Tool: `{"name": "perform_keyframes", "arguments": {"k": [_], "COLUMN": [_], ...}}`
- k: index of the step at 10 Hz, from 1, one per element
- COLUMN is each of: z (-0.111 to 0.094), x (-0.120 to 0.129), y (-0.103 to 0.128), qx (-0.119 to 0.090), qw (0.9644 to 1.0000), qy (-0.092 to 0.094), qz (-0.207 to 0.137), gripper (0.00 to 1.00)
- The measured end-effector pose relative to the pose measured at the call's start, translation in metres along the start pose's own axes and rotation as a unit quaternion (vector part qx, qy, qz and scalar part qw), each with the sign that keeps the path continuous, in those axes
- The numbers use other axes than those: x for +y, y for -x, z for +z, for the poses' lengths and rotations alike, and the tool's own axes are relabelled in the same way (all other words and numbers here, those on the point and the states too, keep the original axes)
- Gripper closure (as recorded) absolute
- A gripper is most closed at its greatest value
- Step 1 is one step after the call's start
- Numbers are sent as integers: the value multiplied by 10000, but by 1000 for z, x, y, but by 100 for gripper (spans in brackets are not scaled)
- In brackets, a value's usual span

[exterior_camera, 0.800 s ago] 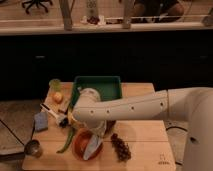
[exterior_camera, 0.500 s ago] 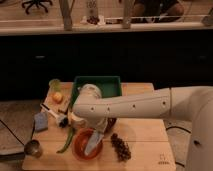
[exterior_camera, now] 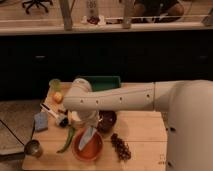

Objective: Wipe red bowl with towel

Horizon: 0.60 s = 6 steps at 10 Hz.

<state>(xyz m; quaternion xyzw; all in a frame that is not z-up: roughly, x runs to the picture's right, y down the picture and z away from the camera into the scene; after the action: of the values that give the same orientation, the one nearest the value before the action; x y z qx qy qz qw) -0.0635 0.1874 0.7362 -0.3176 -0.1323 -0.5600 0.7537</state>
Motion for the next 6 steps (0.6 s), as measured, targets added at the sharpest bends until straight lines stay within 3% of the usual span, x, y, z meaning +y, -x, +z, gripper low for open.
{"name": "perform_keyframes", "arguments": {"k": [3,6], "z": [11,22], "x": [-16,-1], "y": [25,44], "qx": [-331,-586], "qw": [9984,9967], "qy": [-36,77], "qz": [-447,-559], "gripper": [97,97]}}
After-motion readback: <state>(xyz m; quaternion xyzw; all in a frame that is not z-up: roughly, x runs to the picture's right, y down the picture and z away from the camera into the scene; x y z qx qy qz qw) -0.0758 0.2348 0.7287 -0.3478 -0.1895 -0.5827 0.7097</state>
